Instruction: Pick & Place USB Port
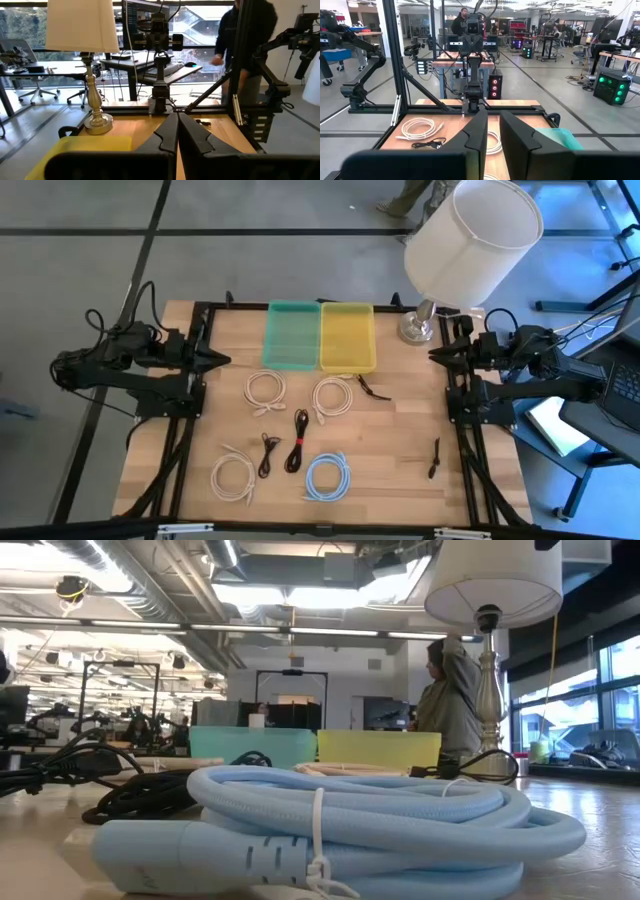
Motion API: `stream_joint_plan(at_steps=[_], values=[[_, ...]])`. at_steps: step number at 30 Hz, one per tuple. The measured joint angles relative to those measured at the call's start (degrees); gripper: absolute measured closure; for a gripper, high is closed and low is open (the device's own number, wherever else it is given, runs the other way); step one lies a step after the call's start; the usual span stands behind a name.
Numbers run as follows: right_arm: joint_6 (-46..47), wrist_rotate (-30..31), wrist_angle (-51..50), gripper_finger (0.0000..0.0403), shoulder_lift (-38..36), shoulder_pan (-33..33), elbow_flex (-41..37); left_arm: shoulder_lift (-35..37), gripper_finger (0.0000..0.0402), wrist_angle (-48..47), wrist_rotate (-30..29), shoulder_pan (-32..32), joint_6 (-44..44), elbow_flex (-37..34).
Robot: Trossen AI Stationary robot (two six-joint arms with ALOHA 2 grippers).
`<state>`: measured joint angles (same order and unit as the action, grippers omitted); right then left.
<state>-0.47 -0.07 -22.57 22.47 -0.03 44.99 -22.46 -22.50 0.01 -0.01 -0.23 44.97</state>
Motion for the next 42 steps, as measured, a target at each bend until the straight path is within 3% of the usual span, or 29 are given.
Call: stream_joint_plan(at_steps=[30, 36, 42], values=[[0.0, 0.0, 0.4, 0.0348, 0.0, 0.0, 0.0, 0.0, 0.0397, 0.0, 0.0, 0.0, 0.0, 0.0], [0.4, 0.0, 6.3, 0.0348, 1.3, 0.0, 0.0, 0.0, 0.0398, 0.0, 0.0, 0.0, 0.0, 0.0], [1.3, 1.5, 19.0, 0.0347, 4.6, 0.0, 0.0, 0.0, 0.0398, 0.0, 0.0, 0.0, 0.0, 0.0]])
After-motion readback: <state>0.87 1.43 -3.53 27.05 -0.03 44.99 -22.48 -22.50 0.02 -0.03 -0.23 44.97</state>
